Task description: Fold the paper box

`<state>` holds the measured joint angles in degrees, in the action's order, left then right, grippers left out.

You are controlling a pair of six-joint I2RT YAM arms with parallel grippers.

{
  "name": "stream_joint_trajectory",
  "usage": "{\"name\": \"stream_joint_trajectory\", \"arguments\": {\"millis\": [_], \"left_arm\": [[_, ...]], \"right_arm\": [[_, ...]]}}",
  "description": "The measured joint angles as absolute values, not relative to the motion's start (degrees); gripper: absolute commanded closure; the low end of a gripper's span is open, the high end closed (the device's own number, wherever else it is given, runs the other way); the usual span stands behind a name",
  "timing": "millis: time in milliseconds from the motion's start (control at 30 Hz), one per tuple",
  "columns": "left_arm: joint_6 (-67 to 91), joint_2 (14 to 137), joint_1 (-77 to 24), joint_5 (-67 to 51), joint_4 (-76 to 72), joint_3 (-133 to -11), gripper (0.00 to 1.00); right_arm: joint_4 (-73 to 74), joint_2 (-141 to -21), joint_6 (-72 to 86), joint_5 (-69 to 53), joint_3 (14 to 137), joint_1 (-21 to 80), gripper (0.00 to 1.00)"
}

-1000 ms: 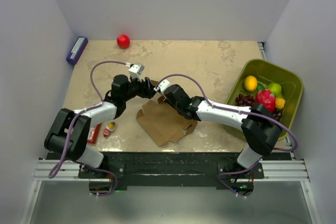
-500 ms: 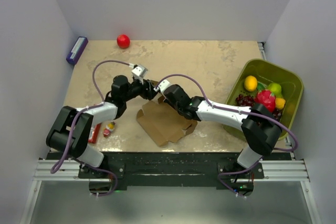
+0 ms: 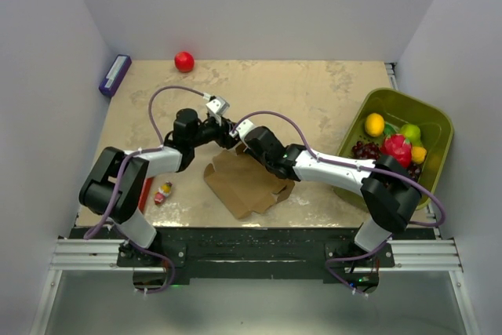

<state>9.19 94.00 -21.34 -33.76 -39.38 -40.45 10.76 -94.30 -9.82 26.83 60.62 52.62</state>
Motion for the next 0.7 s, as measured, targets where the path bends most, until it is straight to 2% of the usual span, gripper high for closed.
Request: {"name": "stream_joint_trajectory", "arguments": {"millis": [533,600,633,667,700], "left_arm": [[3.8,94.9,-24.4,-33.4,-35.9,-41.0,0.91],[3.2,94.9,-24.8,-32.5,-35.8,-41.1,0.99],[2.9,94.9,-25.0,-31.9,-35.8,-41.1,1.0],[2.6,94.9,-25.3,-31.2,-35.7,-41.1,1.0],[2.2,94.8,-25.8,-30.2,-35.6,-41.1,1.0]], "right_arm": [[10.8,-94.3,-10.0,26.9,60.6,52.6,0.98],[10.8,-94.3,-9.9,26.9,60.6,52.6,0.88],[10.8,-94.3,-9.9,26.9,60.6,52.6,0.83],[10.8,-94.3,-9.9,26.9,60.6,52.6,0.72],[10.9,-94.3,-9.6,26.9,60.6,52.6,0.66]]}}
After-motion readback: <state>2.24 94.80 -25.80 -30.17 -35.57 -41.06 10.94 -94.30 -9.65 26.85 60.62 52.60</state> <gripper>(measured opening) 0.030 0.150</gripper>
